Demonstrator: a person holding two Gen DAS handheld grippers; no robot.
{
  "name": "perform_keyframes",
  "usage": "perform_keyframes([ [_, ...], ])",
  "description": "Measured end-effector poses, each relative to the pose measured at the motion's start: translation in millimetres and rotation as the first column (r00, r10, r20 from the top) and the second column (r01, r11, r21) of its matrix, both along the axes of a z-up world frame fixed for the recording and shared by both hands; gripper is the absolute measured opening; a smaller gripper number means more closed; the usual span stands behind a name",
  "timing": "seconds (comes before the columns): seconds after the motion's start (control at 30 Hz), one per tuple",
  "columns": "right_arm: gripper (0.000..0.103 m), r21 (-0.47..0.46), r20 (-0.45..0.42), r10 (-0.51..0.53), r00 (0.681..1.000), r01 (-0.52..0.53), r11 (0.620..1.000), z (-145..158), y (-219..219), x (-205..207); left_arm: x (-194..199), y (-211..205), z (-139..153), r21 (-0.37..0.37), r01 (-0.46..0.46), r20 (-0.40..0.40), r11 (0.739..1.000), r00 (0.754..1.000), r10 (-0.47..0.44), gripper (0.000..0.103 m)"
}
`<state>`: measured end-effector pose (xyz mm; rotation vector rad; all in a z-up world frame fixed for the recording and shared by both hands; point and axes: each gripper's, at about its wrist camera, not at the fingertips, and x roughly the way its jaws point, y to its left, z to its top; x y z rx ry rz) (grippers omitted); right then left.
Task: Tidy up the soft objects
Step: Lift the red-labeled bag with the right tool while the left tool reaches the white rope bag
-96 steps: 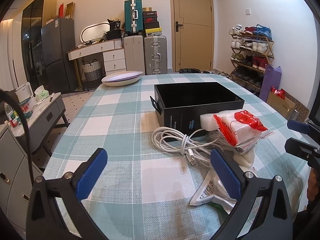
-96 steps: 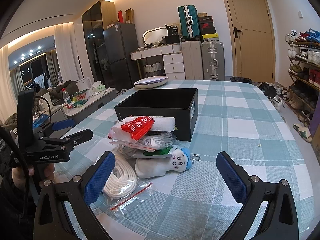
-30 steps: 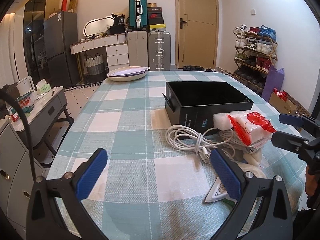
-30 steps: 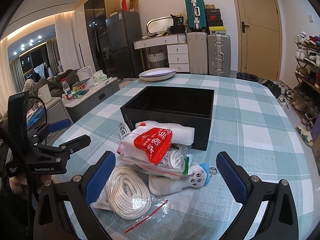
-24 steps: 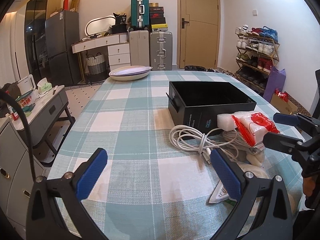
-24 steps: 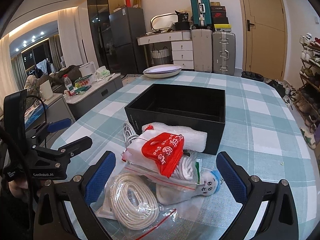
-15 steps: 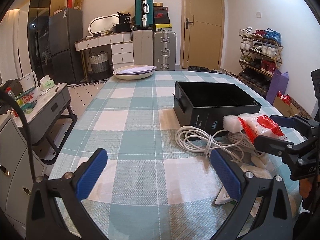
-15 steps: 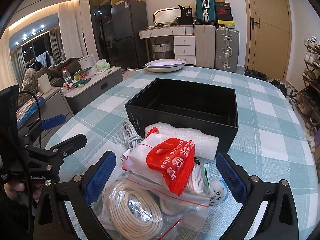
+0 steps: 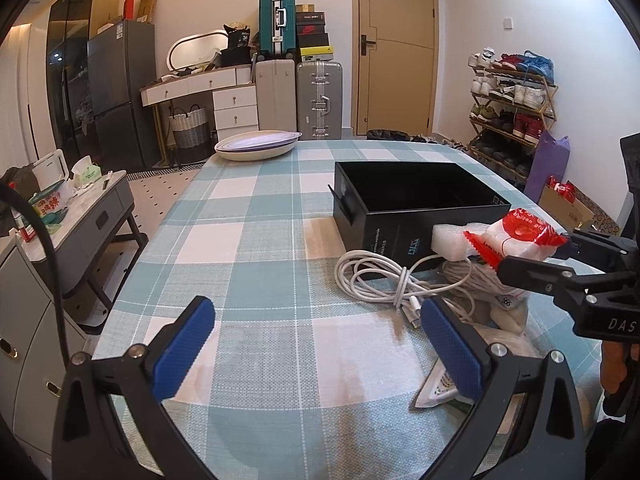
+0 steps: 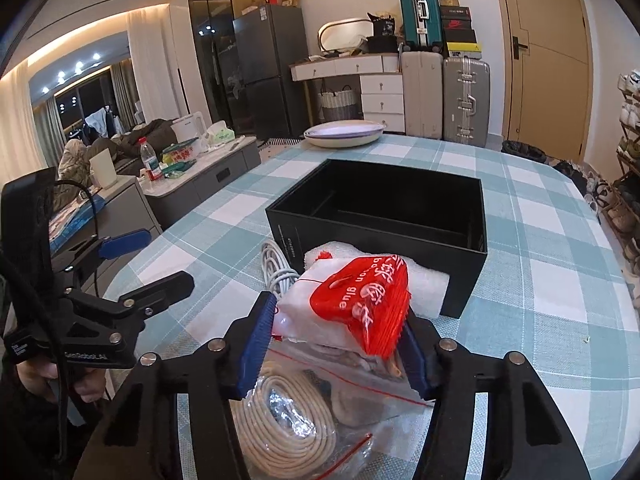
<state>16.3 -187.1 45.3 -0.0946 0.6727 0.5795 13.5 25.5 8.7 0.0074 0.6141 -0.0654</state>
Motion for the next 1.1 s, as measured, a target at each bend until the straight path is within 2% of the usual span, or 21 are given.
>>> perform_keyframes([
  [0.3,0.056,0.066,0.081,-0.001,0.997,-0.004,0.998,8,-24,-25,-2,-15,3,-0.003,0.051,-0.006,0.999,0.999,-0.051,0.103],
  [0.57,0.056,0.094,0.130,-0.048,0.990,0.036,0.995,16,-52,-54,-9,-42,4,-0.022,0.184,-0.027,0.983,0.982,-0.185,0.103],
  [0.67,0.056,0.101,0.121,-0.075,0.990,0.062,0.993,13,-64,-59,-13,-58,1,-0.012,0.254,-0.049,0.967,0.966,-0.254,0.103],
  [0.8,0.056,0.110,0.102,-0.106,0.989,0.094,0.989,8,-76,-64,-20,-83,-6,0.049,0.333,-0.083,0.942,0.941,-0.328,0.103],
  [0.93,0.056,0.113,0.091,-0.122,0.988,0.112,0.987,3,-84,-67,-26,-104,-13,0.121,0.390,-0.116,0.913,0.919,-0.377,0.103],
  [1.1,0.056,0.120,0.087,-0.133,0.987,0.122,0.985,2,-88,-67,-31,-120,-15,0.172,0.435,-0.131,0.884,0.899,-0.417,0.103],
])
